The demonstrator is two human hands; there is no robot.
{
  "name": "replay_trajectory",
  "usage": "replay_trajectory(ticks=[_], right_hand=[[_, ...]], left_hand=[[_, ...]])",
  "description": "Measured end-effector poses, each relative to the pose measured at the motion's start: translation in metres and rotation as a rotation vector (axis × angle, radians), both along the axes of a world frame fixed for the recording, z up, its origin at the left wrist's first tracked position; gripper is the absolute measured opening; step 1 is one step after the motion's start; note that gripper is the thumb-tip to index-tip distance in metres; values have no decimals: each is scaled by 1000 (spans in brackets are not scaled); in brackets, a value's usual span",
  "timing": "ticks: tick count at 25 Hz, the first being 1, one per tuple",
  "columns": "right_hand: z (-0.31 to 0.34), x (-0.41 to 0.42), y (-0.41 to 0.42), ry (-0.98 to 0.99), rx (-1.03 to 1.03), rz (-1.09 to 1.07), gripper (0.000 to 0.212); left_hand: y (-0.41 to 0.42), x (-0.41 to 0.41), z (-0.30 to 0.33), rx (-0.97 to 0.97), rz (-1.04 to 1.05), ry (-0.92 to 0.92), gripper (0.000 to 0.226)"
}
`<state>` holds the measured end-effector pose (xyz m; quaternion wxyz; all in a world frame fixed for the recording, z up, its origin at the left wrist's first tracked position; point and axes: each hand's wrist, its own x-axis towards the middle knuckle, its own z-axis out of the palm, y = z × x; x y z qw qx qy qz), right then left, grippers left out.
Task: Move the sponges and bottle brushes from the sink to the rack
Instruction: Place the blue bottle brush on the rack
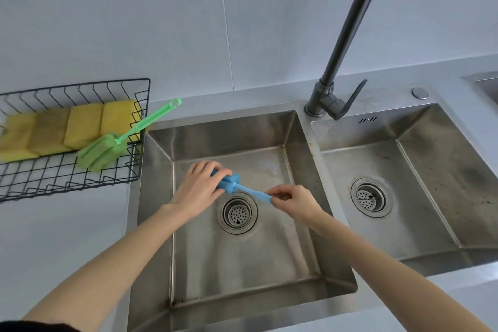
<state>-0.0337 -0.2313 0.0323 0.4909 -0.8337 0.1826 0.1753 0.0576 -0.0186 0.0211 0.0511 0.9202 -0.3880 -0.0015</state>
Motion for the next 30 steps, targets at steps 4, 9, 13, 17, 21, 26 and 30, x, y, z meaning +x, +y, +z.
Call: replay_trajectory(ticks=[4,9,13,17,21,26,30], right_hand=[[27,7,-8,-101,161,-114,9],[59,14,-6,-225,392,-360,4],[79,19,4,-273,463,-335,11],[99,31,22,-316,525,-309,12],[117,49,43,-324,534,-275,13],[140,78,82,-348,533,-229,18],[143,99,104,-320,507,-216,11]], left_hand=[[11,-3,24,-76,55,-2,50],[28,-11,52,-194,159,-25,46],[46,-12,71,-271,235,-46,42],[65,-9,91,-312,307,-78,38],[90,-4,107,-383,380,-55,41],[121,7,123,-408,472,-28,41],[145,18,136,-402,526,-21,41]])
